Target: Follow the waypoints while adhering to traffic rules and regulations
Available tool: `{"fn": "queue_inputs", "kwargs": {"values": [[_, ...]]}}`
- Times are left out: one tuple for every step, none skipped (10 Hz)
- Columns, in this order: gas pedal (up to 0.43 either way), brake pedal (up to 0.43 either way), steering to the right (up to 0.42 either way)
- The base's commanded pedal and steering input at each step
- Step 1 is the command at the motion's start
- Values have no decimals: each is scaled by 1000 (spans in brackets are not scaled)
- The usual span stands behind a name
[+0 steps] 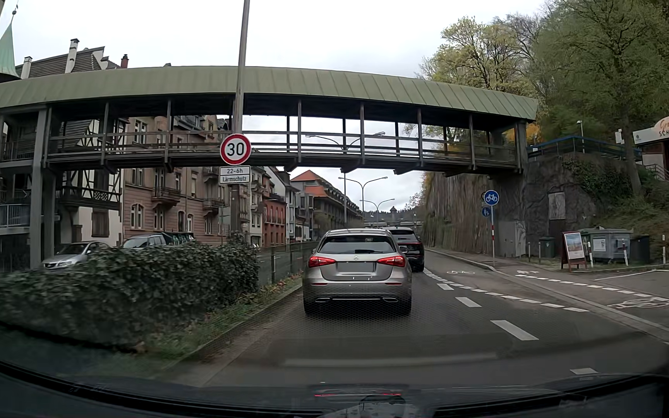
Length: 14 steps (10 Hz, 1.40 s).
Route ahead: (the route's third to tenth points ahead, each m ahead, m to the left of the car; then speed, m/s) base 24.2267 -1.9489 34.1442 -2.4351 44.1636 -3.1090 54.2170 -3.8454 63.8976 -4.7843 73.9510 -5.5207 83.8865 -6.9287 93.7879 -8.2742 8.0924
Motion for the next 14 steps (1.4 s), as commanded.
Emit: {"fn": "queue_inputs", "kwargs": {"values": [[130,0,30],[67,0,30],[59,0,30],[59,0,30],[79,0,30],[87,0,29],[87,0,26],[87,0,23],[87,0,21],[87,0,19],[87,0,17],[87,0,14],[87,0,12],[87,0,11]]}}
